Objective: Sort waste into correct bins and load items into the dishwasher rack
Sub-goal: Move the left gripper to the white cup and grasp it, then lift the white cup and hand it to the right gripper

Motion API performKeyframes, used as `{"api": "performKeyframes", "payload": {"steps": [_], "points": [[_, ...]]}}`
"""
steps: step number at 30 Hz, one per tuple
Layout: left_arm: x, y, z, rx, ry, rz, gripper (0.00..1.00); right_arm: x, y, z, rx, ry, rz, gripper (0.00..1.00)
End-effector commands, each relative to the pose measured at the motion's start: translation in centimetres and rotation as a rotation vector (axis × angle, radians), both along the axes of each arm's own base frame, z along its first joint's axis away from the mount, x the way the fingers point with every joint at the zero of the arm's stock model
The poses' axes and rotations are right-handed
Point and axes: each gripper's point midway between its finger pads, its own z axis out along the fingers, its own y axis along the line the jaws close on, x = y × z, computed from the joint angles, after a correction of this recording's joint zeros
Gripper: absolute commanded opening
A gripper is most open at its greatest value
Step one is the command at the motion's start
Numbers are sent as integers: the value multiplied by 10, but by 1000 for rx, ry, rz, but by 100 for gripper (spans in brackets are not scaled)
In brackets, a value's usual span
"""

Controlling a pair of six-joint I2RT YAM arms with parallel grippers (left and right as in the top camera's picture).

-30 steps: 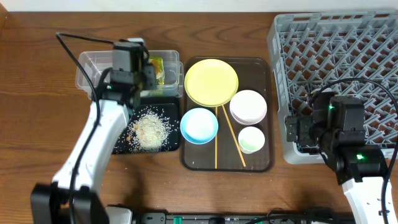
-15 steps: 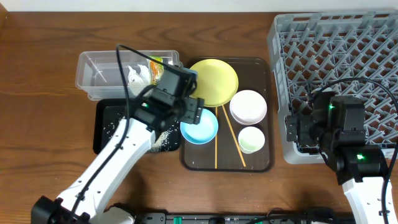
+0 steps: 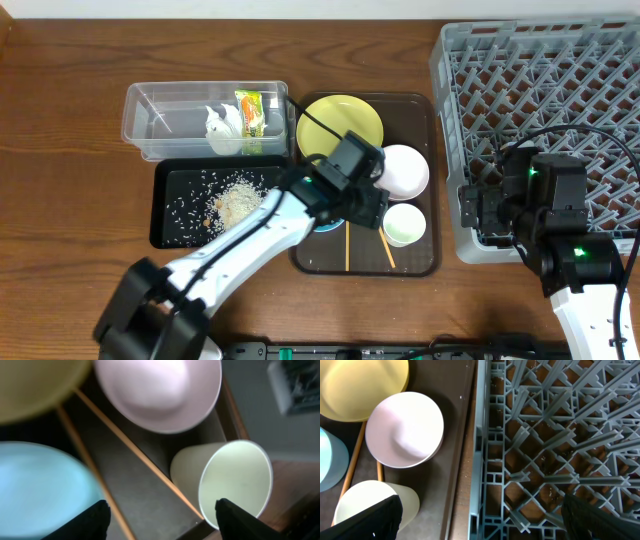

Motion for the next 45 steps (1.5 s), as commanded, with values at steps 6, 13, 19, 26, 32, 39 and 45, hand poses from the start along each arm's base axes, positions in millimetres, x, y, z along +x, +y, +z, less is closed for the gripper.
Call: {"api": "performKeyframes", "payload": {"steps": [6,13,19,26,32,39,45], "points": [[-16,-17,-36,15,122,28,57,2,3,6,13,-15,4,99],[-16,-19,-37,13,120,24,28,2,3,6,13,-14,4,99],[-25,-23,-38,22,127,1,22,2,3,6,13,-11,4,99],[-23,-22,-36,22,119,1,6,1,3,5,13,-8,4,99],[2,8,1,-29,75,99,6,6,3,9,12,-33,-1,99],[63,58,86,-257,-94,309,6,29,18,31,169,-138,6,99],[93,59,117,-624,99,372,6,21,79,27,447,-46,262,99]]}}
